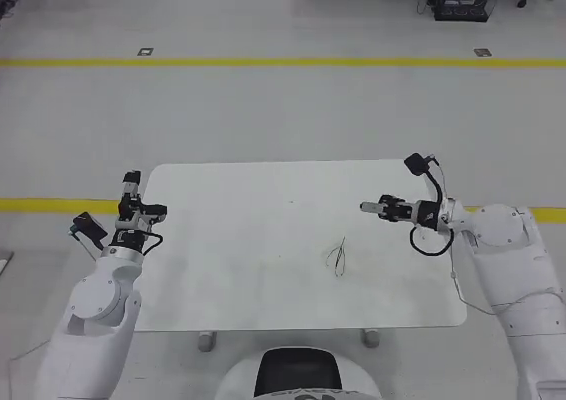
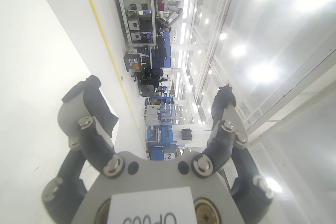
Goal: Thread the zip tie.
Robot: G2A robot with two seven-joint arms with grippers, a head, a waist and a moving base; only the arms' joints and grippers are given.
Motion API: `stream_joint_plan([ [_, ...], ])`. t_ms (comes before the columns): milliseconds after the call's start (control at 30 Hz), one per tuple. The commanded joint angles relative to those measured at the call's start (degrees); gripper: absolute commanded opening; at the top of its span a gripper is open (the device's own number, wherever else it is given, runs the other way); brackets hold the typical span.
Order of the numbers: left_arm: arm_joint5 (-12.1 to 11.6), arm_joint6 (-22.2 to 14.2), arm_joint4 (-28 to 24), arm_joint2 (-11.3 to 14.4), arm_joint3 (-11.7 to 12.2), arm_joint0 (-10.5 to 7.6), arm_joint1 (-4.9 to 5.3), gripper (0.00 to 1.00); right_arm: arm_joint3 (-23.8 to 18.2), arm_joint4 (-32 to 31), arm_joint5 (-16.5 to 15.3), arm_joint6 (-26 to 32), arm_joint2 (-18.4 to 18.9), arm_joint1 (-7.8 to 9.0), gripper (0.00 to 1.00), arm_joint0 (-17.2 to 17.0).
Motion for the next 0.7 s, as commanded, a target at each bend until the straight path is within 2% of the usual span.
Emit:
stream_joint_plan([
  [0, 0.0, 0.0, 0.0, 0.0, 0.0, 0.00, 0.00, 1.00, 0.0, 0.2, 0.0, -2.0, 0.1, -0.02, 1.00, -0.1],
  [333, 0.0, 0.0, 0.0, 0.0, 0.0, 0.00, 0.00, 1.00, -0.6, -0.4, 0.1, -2.3, -0.5, 0.00, 1.00, -0.3],
  [400, 0.0, 0.0, 0.0, 0.0, 0.0, 0.00, 0.00, 1.00, -1.0, -3.9, 0.8, -2.2, -1.0, 0.22, 1.00, 0.1],
  [533, 0.0, 0.0, 0.0, 0.0, 0.0, 0.00, 0.00, 1.00, -1.5, -17.6, 5.9, -2.8, -4.5, 0.52, 1.00, 1.1],
  [600, 0.0, 0.0, 0.0, 0.0, 0.0, 0.00, 0.00, 1.00, 0.0, -20.3, 8.4, -3.2, -7.0, 0.27, 1.00, 2.0],
  [667, 0.0, 0.0, 0.0, 0.0, 0.0, 0.00, 0.00, 1.00, 1.2, -21.8, 9.5, -2.8, -9.2, 0.00, 1.00, 3.1],
])
